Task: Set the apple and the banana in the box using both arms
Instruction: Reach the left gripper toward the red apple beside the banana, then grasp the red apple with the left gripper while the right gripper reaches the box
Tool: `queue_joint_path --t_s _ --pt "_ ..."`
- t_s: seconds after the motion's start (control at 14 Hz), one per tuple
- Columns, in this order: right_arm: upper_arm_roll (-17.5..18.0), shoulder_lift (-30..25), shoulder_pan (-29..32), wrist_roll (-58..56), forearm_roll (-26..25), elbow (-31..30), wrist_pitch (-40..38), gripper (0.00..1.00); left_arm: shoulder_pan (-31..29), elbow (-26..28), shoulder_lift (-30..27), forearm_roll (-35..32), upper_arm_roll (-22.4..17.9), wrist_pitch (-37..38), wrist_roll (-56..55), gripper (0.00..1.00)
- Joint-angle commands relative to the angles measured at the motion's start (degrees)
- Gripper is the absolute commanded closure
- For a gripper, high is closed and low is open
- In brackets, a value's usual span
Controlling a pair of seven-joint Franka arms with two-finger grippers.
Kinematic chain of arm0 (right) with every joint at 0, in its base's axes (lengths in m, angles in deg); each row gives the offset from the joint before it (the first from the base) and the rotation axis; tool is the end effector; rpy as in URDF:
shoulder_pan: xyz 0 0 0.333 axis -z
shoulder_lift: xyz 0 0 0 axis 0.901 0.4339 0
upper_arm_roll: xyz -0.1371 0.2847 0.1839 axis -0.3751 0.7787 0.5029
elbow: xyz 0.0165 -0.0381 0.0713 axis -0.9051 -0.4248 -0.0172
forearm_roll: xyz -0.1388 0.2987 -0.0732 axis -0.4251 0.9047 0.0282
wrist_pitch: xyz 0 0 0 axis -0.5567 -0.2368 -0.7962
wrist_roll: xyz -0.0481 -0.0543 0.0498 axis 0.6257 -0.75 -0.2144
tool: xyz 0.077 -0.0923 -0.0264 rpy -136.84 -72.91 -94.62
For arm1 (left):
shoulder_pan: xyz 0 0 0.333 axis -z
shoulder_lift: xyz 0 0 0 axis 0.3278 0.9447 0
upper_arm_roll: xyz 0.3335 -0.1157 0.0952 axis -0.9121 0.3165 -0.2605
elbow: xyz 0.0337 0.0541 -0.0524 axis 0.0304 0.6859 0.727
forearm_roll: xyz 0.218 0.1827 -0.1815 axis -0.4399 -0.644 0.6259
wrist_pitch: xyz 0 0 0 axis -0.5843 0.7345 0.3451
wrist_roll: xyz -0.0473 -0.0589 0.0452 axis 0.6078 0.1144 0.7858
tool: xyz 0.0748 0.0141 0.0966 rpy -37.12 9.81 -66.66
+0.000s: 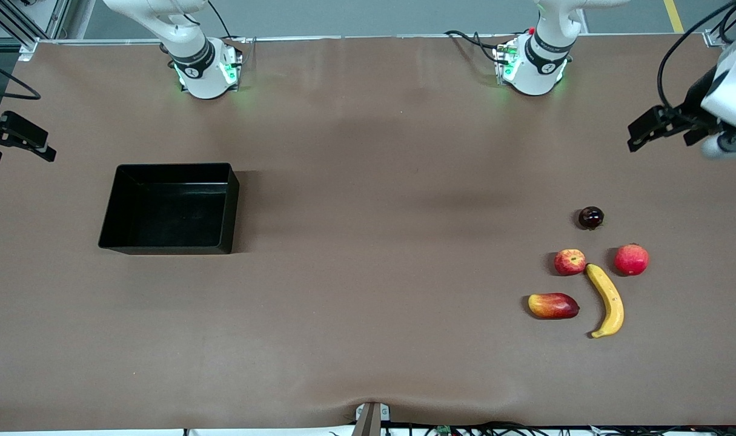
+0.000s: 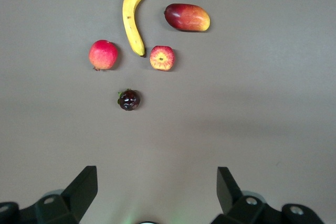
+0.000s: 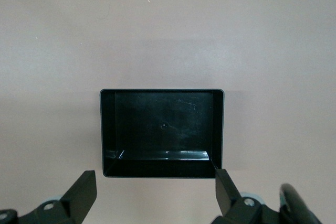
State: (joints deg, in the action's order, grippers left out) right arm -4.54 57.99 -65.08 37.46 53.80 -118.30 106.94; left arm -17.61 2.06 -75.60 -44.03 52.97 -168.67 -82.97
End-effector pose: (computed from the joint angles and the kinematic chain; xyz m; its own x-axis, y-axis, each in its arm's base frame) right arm 0.4834 -0.0380 0.6739 0.9998 0.0073 0.0199 0.0081 -0.9993 -0.0360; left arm 0.4859 -0.0450 0.6595 0.9952 0.0929 -0.0299 0.0919 -0.9952 -0.0334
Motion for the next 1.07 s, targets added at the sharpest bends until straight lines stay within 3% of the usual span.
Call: queue_joint_path --t_s 0.0,0.29,0.71,0.86,1.0 --pt "0.58 2.43 0.79 0.61 -0.23 1.74 -1.05 0.0 -1.95 -1.25 6.92 0.27 -0.07 -5.7 1.05 0.0" --pt "0.41 7.16 3.07 0.61 -0.14 1.56 -0.96 0.0 -2.4 2.7 15.97 0.27 -0.16 -20.01 0.88 0.0" --pt "0.32 18.42 7.12 0.69 -1.19 1.82 -0.43 0.0 -3.63 19.3 23.63 -0.7 -0.24 -49.82 0.26 0.0" --pt "0.32 20.78 8.35 0.78 -1.19 1.74 0.01 0.0 -4.33 20.55 24.52 -2.09 -0.25 -50.21 0.26 0.0" --pt "0.32 25.27 10.44 0.26 -3.12 1.39 7.52 0.0 -4.69 21.17 25.83 -3.51 -0.24 -50.65 0.18 0.0"
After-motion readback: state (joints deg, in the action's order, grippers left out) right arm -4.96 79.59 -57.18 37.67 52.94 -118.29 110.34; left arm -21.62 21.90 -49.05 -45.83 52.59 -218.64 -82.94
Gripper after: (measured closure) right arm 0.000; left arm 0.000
